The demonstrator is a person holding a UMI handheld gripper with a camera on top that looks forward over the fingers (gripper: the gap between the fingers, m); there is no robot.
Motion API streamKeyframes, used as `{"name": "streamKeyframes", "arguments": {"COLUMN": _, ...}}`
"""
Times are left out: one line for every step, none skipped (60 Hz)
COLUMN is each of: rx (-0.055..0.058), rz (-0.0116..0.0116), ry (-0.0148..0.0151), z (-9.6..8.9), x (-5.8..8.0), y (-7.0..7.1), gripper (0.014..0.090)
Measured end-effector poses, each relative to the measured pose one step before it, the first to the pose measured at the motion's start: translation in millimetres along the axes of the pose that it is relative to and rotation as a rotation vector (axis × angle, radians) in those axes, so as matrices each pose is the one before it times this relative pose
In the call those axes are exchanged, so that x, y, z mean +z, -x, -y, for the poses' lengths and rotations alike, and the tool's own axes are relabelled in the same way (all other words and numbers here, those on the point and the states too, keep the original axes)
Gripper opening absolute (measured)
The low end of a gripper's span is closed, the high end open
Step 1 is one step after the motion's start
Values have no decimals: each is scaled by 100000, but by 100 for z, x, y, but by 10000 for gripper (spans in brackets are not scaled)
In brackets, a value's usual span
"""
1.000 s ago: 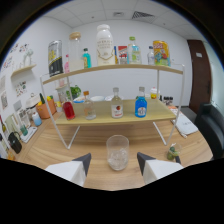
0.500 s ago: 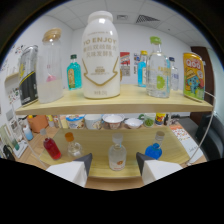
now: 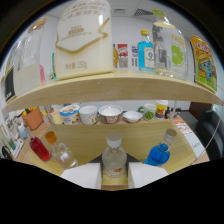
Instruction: Make me a cup of Mojito.
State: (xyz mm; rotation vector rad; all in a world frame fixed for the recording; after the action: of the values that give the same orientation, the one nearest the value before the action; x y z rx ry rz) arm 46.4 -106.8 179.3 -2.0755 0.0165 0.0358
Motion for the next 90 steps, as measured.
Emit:
{"name": "streamKeyframes", "arguments": {"rx": 656, "rz": -339, "ry": -255, "z": 80, "x": -90, "y": -89, "gripper": 353}}
{"name": "streamKeyframes", "arguments": {"rx": 532, "rz": -439, "ry": -427, "z": 111, "x": -93, "y": -131, "gripper": 352}}
{"name": "streamKeyframes", "arguments": {"rx": 225, "rz": -278, "ry": -496, "z": 115, "x": -119, "y": -105, "gripper": 352}}
{"name": "streamKeyframes", "arguments": {"rx": -76, "rz": -162, "ry": -420, "z": 117, "x": -140, "y": -69, "gripper": 350}}
{"name": "streamKeyframes", "arguments": {"rx": -296, "rz": -58, "ry": -270, "z": 183, "x": -105, "y": -46, "gripper": 349}}
{"name": "streamKeyframes", "arguments": {"rx": -299, "rz": 120, "ry": -234, "z": 139, "x": -194, "y": -17, "gripper": 348}}
{"name": "streamKeyframes", "arguments": {"rx": -241, "rz": 199, "ry": -66, "z": 94, "x": -221, "y": 22, "gripper": 347}}
{"name": "streamKeyframes", "arguments": {"rx": -166, "rz": 325, "ry": 1, "z": 88, "x": -267, "y": 43, "gripper": 348}}
{"name": "streamKeyframes", "arguments": {"rx": -117, "rz": 465, "ry": -93, "z": 111, "x": -301, "y": 50, "gripper": 346}}
{"name": "streamKeyframes", "arguments": {"rx": -100, "rz": 442, "ry": -118, "z": 102, "x": -355, "y": 30, "gripper": 345}}
{"name": "streamKeyframes", "arguments": {"rx": -90, "rz": 468, "ry": -222, "z": 120, "x": -396, "y": 26, "gripper": 345}}
{"name": "streamKeyframes", "arguments": {"rx": 50, "rz": 311, "ry": -563, "z": 186, "x": -439, "y": 1, "gripper": 346}}
{"name": "streamKeyframes", "arguments": {"rx": 77, "rz": 184, "ry": -826, "z": 213, "x": -466, "y": -36, "gripper": 346}}
{"name": "streamKeyframes", "arguments": {"rx": -163, "rz": 116, "ry": -750, "z": 171, "x": -474, "y": -81, "gripper": 345}}
{"name": "streamKeyframes", "arguments": {"rx": -63, "rz": 163, "ry": -592, "z": 131, "x": -448, "y": -140, "gripper": 345}}
{"name": "streamKeyframes", "arguments": {"rx": -199, "rz": -209, "ry": -404, "z": 76, "x": -478, "y": -66, "gripper": 346}}
{"name": "streamKeyframes", "arguments": {"rx": -195, "rz": -132, "ry": -398, "z": 51, "x": -458, "y": -145, "gripper": 346}}
{"name": "streamKeyframes", "arguments": {"rx": -276, "rz": -207, "ry": -297, "z": 7, "x": -441, "y": -180, "gripper": 346}}
{"name": "streamKeyframes", "arguments": {"rx": -254, "rz": -101, "ry": -111, "z": -66, "x": -450, "y": -162, "gripper": 346}}
{"name": "streamKeyframes", "arguments": {"rx": -104, "rz": -23, "ry": -71, "z": -87, "x": -413, "y": -174, "gripper": 346}}
{"name": "streamKeyframes", "arguments": {"rx": 44, "rz": -94, "ry": 16, "z": -114, "x": -398, "y": -192, "gripper": 347}}
{"name": "streamKeyframes", "arguments": {"rx": 145, "rz": -150, "ry": 45, "z": -174, "x": -372, "y": -244, "gripper": 344}}
{"name": "streamKeyframes", "arguments": {"rx": 163, "rz": -370, "ry": 286, "z": -224, "x": -320, "y": -298, "gripper": 344}}
{"name": "streamKeyframes", "arguments": {"rx": 120, "rz": -582, "ry": 363, "z": -285, "x": -311, "y": -328, "gripper": 345}}
{"name": "streamKeyframes", "arguments": {"rx": 9, "rz": -618, "ry": 429, "z": -323, "x": -321, "y": -369, "gripper": 345}}
{"name": "streamKeyframes", "arguments": {"rx": -123, "rz": -624, "ry": 364, "z": -402, "x": -301, "y": -442, "gripper": 344}}
{"name": "streamKeyframes", "arguments": {"rx": -245, "rz": -729, "ry": 430, "z": -390, "x": -218, "y": -423, "gripper": 344}}
{"name": "streamKeyframes", "arguments": {"rx": -268, "rz": -858, "ry": 400, "z": -441, "x": -181, "y": -420, "gripper": 345}}
{"name": "streamKeyframes", "arguments": {"rx": -84, "rz": -872, "ry": 698, "z": -504, "x": -167, "y": -418, "gripper": 345}}
{"name": "streamKeyframes", "arguments": {"rx": -11, "rz": -746, "ry": 840, "z": -524, "x": -136, "y": -385, "gripper": 345}}
{"name": "streamKeyframes", "arguments": {"rx": 116, "rz": -551, "ry": 864, "z": -561, "x": -83, "y": -356, "gripper": 344}}
{"name": "streamKeyframes", "arguments": {"rx": 126, "rz": -499, "ry": 793, "z": -526, "x": -70, "y": -339, "gripper": 343}}
{"name": "streamKeyframes", "arguments": {"rx": 49, "rz": -537, "ry": 615, "z": -540, "x": -74, "y": -366, "gripper": 344}}
{"name": "streamKeyframes", "arguments": {"rx": -181, "rz": -583, "ry": 528, "z": -506, "x": -54, "y": -373, "gripper": 344}}
{"name": "streamKeyframes", "arguments": {"rx": -438, "rz": -591, "ry": 498, "z": -518, "x": -31, "y": -360, "gripper": 344}}
{"name": "streamKeyframes", "arguments": {"rx": -742, "rz": -689, "ry": 558, "z": -502, "x": -17, "y": -342, "gripper": 343}}
{"name": "streamKeyframes", "arguments": {"rx": -914, "rz": -875, "ry": 628, "z": -442, "x": 0, "y": -404, "gripper": 342}}
{"name": "streamKeyframes", "arguments": {"rx": -925, "rz": -807, "ry": 362, "z": -450, "x": 35, "y": -277, "gripper": 343}}
{"name": "streamKeyframes", "arguments": {"rx": -993, "rz": -674, "ry": 308, "z": -420, "x": 35, "y": -249, "gripper": 342}}
{"name": "streamKeyframes", "arguments": {"rx": -1028, "rz": -362, "ry": 253, "z": -423, "x": 50, "y": -127, "gripper": 344}}
{"name": "streamKeyframes", "arguments": {"rx": -921, "rz": -165, "ry": 404, "z": -376, "x": 57, "y": -93, "gripper": 344}}
{"name": "streamKeyframes", "arguments": {"rx": -936, "rz": -100, "ry": 550, "z": -379, "x": 86, "y": -67, "gripper": 344}}
{"name": "streamKeyframes", "arguments": {"rx": -911, "rz": -172, "ry": 545, "z": -362, "x": 83, "y": -57, "gripper": 343}}
{"name": "streamKeyframes", "arguments": {"rx": -796, "rz": -118, "ry": 373, "z": -320, "x": 54, "y": -37, "gripper": 344}}
{"name": "streamKeyframes", "arguments": {"rx": -779, "rz": -92, "ry": 254, "z": -270, "x": 68, "y": -17, "gripper": 343}}
{"name": "streamKeyframes", "arguments": {"rx": -842, "rz": -203, "ry": 226, "z": -196, "x": 10, "y": -26, "gripper": 344}}
{"name": "streamKeyframes", "arguments": {"rx": -895, "rz": -174, "ry": 82, "z": -172, "x": 88, "y": -2, "gripper": 343}}
{"name": "streamKeyframes", "arguments": {"rx": -1160, "rz": -344, "ry": 36, "z": -147, "x": 44, "y": -37, "gripper": 343}}
{"name": "streamKeyframes", "arguments": {"rx": -1478, "rz": -548, "ry": -129, "z": -125, "x": 15, "y": -154, "gripper": 342}}
{"name": "streamKeyframes", "arguments": {"rx": -1648, "rz": -645, "ry": -244, "z": -9, "x": 31, "y": -102, "gripper": 343}}
{"name": "streamKeyframes", "arguments": {"rx": -1806, "rz": -724, "ry": -359, "z": 33, "x": 42, "y": -120, "gripper": 342}}
{"name": "streamKeyframes", "arguments": {"rx": -2012, "rz": -827, "ry": -435, "z": 72, "x": 37, "y": -102, "gripper": 344}}
{"name": "streamKeyframes", "arguments": {"rx": -2284, "rz": -878, "ry": -536, "z": 110, "x": 29, "y": -126, "gripper": 343}}
{"name": "streamKeyframes", "arguments": {"rx": -2598, "rz": -959, "ry": -601, "z": 155, "x": 6, "y": -145, "gripper": 343}}
{"name": "streamKeyframes", "arguments": {"rx": -2790, "rz": -1024, "ry": -748, "z": 209, "x": 40, "y": -163, "gripper": 344}}
{"name": "streamKeyframes", "arguments": {"rx": -2959, "rz": -1006, "ry": -528, "z": 205, "x": 31, "y": -196, "gripper": 345}}
{"name": "streamKeyframes", "arguments": {"rx": -3464, "rz": -1383, "ry": -645, "z": 214, "x": 32, "y": -210, "gripper": 344}}
{"name": "streamKeyframes", "arguments": {"rx": -3866, "rz": -1480, "ry": -637, "z": 197, "x": 52, "y": -236, "gripper": 343}}
{"name": "streamKeyframes", "arguments": {"rx": -4109, "rz": -1560, "ry": -268, "z": 205, "x": -40, "y": -189, "gripper": 344}}
{"name": "streamKeyframes", "arguments": {"rx": -4605, "rz": -1582, "ry": -536, "z": 204, "x": 70, "y": -234, "gripper": 343}}
{"name": "streamKeyframes", "arguments": {"rx": -4833, "rz": -1487, "ry": -509, "z": 234, "x": 42, "y": -225, "gripper": 343}}
{"name": "streamKeyframes", "arguments": {"rx": -4760, "rz": -1348, "ry": -880, "z": 307, "x": 14, "y": -215, "gripper": 344}}
{"name": "streamKeyframes", "arguments": {"rx": -4558, "rz": -1344, "ry": -1269, "z": 362, "x": -4, "y": -234, "gripper": 344}}
{"name": "streamKeyframes", "arguments": {"rx": -4669, "rz": -1321, "ry": -1419, "z": 369, "x": -4, "y": -207, "gripper": 344}}
{"name": "streamKeyframes", "arguments": {"rx": -5036, "rz": -1473, "ry": -1219, "z": 307, "x": 38, "y": -226, "gripper": 343}}
{"name": "streamKeyframes", "arguments": {"rx": -5283, "rz": -1523, "ry": -990, "z": 259, "x": 79, "y": -218, "gripper": 342}}
{"name": "streamKeyframes", "arguments": {"rx": -5308, "rz": -1545, "ry": -899, "z": 230, "x": 85, "y": -210, "gripper": 343}}
{"name": "streamKeyframes", "arguments": {"rx": -5197, "rz": -1493, "ry": -863, "z": 218, "x": 94, "y": -185, "gripper": 342}}
{"name": "streamKeyframes", "arguments": {"rx": -5050, "rz": -1410, "ry": -921, "z": 180, "x": 120, "y": -136, "gripper": 343}}
{"name": "streamKeyframes", "arguments": {"rx": -5242, "rz": -1006, "ry": -742, "z": 180, "x": 70, "y": -94, "gripper": 343}}
{"name": "streamKeyframes", "arguments": {"rx": -4918, "rz": -871, "ry": -837, "z": 188, "x": 65, "y": -79, "gripper": 342}}
{"name": "streamKeyframes", "arguments": {"rx": -4238, "rz": -1041, "ry": -985, "z": 251, "x": -18, "y": -76, "gripper": 341}}
{"name": "streamKeyframes", "arguments": {"rx": -4057, "rz": -954, "ry": -1308, "z": 265, "x": 17, "y": -87, "gripper": 339}}
{"name": "streamKeyframes", "arguments": {"rx": -4178, "rz": -955, "ry": -1196, "z": 240, "x": 52, "y": -66, "gripper": 342}}
{"name": "streamKeyframes", "arguments": {"rx": -4608, "rz": -895, "ry": -997, "z": 206, "x": 59, "y": -28, "gripper": 342}}
{"name": "streamKeyframes", "arguments": {"rx": -4867, "rz": -881, "ry": -764, "z": 138, "x": 56, "y": -20, "gripper": 342}}
{"name": "streamKeyframes", "arguments": {"rx": -4639, "rz": -964, "ry": -750, "z": 168, "x": 31, "y": -93, "gripper": 342}}
{"name": "streamKeyframes", "arguments": {"rx": -4032, "rz": -1384, "ry": -1245, "z": 222, "x": 107, "y": -51, "gripper": 340}}
{"name": "streamKeyframes", "arguments": {"rx": -3414, "rz": -973, "ry": -1797, "z": 263, "x": 83, "y": -75, "gripper": 340}}
{"name": "streamKeyframes", "arguments": {"rx": -3933, "rz": -538, "ry": -459, "z": 163, "x": -187, "y": -68, "gripper": 340}}
{"name": "streamKeyframes", "arguments": {"rx": -3919, "rz": -345, "ry": -909, "z": 219, "x": 2, "y": 36, "gripper": 341}}
{"name": "streamKeyframes", "arguments": {"rx": -3971, "rz": -442, "ry": -780, "z": 205, "x": 0, "y": -26, "gripper": 343}}
{"name": "streamKeyframes", "arguments": {"rx": -3884, "rz": -816, "ry": -856, "z": 210, "x": -11, "y": -102, "gripper": 342}}
{"name": "streamKeyframes", "arguments": {"rx": -3714, "rz": -1092, "ry": -914, "z": 242, "x": -18, "y": -165, "gripper": 343}}
{"name": "streamKeyframes", "arguments": {"rx": -3677, "rz": -1110, "ry": -845, "z": 245, "x": -33, "y": -149, "gripper": 342}}
{"name": "streamKeyframes", "arguments": {"rx": -3796, "rz": -857, "ry": -725, "z": 210, "x": 3, "y": -76, "gripper": 342}}
{"name": "streamKeyframes", "arguments": {"rx": -3668, "rz": -885, "ry": -733, "z": 42, "x": 130, "y": 125, "gripper": 341}}
{"name": "streamKeyframes", "arguments": {"rx": -3516, "rz": -323, "ry": -219, "z": 126, "x": -30, "y": -2, "gripper": 342}}
{"name": "streamKeyframes", "arguments": {"rx": -3346, "rz": -57, "ry": -67, "z": 102, "x": -8, "y": 49, "gripper": 341}}
{"name": "streamKeyframes", "arguments": {"rx": -2648, "rz": 199, "ry": -42, "z": 152, "x": 8, "y": 196, "gripper": 343}}
